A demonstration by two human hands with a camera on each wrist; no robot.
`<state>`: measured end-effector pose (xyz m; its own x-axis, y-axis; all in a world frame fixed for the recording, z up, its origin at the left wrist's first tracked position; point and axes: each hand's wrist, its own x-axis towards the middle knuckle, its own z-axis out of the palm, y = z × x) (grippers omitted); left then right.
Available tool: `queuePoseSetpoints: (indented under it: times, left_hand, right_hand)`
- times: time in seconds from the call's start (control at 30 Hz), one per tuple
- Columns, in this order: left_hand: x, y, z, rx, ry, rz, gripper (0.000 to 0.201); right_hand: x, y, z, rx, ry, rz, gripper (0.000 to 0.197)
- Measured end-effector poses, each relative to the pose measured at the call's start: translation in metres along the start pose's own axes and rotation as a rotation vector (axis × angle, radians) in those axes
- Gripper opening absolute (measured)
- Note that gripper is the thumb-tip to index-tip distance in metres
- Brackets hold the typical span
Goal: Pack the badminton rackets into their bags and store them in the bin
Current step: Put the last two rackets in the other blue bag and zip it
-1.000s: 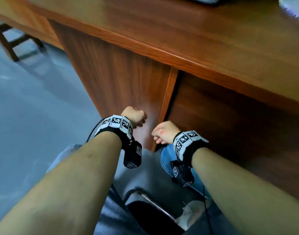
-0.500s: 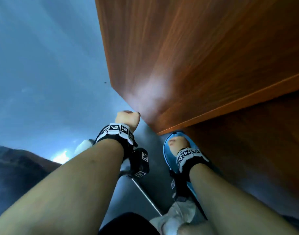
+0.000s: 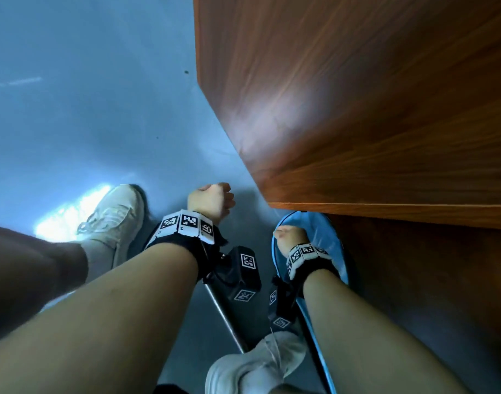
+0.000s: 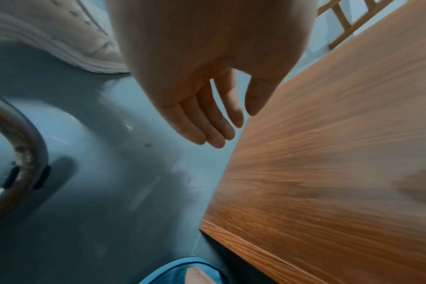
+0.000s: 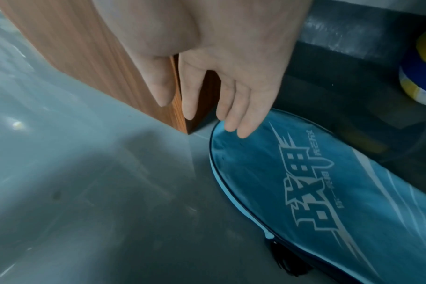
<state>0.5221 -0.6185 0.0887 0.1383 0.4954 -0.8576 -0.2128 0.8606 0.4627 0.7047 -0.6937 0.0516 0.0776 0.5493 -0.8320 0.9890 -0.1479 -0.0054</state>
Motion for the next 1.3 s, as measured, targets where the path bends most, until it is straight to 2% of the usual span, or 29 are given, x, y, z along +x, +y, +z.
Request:
queuePoseSetpoints:
  times: [0.03,0.1,0.17,0.23,0.3,0.37,0.43,0.5,0.53,0.6,0.73,0.83,0.9,0.97,1.07,1.2,1.3]
  left_hand:
    - [0.003,-0.005,-0.007,-0.030,-0.047,-0.024,0.030]
    - [0.006,-0.013,-0.015,-0.101,-0.055,-0.081,0.028]
    - [0.008,-0.019,-0.014,-0.151,0.042,-0.124,0.024]
    - [0.008,-0.022,-0.008,-0.081,0.204,-0.070,0.028]
    - [0.008,-0.025,-0.004,-0.071,0.294,-0.036,0.028]
    - [0.009,-0.023,-0.003,-0.048,0.345,-0.027,0.026]
    - [0.009,-0.021,-0.004,-0.043,0.369,-0.022,0.024]
    - [0.010,-0.019,-0.007,-0.046,0.391,-0.017,0.021]
    - [0.011,-0.018,-0.009,-0.050,0.395,-0.014,0.017]
    - [0.014,-0.017,-0.014,-0.068,0.403,-0.015,0.012]
    - [0.018,-0.017,-0.021,-0.072,0.384,-0.031,0.020]
    - [0.020,-0.019,-0.022,-0.065,0.396,-0.036,0.019]
    - [0.022,-0.020,-0.025,-0.110,0.373,-0.037,0.026]
    - [0.022,-0.021,-0.025,-0.114,0.360,-0.045,0.028]
    - [0.018,-0.017,-0.018,-0.042,0.383,-0.039,0.016]
    - [0.018,-0.015,-0.009,0.095,0.337,-0.102,0.020]
    - [0.014,-0.015,-0.001,0.212,0.210,-0.207,0.013]
  right_hand:
    - [0.006,0.002,0.007,0.006,-0.005,0.013,0.036]
    - [0.016,0.009,0.022,-0.030,-0.008,0.012,0.036]
    - [0.026,0.010,0.036,0.069,-0.028,0.051,0.037]
    - [0.030,0.007,0.042,0.123,-0.066,0.050,0.038]
    - [0.031,0.000,0.043,0.182,-0.127,0.076,0.033]
    - [0.035,-0.006,0.042,0.195,-0.188,0.153,0.025]
    - [0.040,-0.006,0.040,0.281,-0.184,0.190,0.035]
    - [0.045,-0.007,0.040,0.444,-0.141,0.306,0.030]
    - [0.047,-0.008,0.038,0.449,-0.140,0.313,0.026]
    - [0.050,-0.010,0.039,0.486,-0.142,0.333,0.036]
    - [0.058,-0.008,0.041,0.404,-0.234,0.330,0.044]
    - [0.056,-0.007,0.047,0.391,-0.223,0.314,0.048]
    - [0.054,-0.011,0.049,0.405,-0.170,0.306,0.047]
    - [0.048,-0.018,0.048,0.350,-0.182,0.310,0.044]
    - [0.042,-0.019,0.052,0.406,-0.207,0.363,0.042]
    - [0.030,-0.013,0.053,0.466,-0.172,0.314,0.045]
    - [0.006,-0.017,0.047,0.521,-0.091,0.171,0.041]
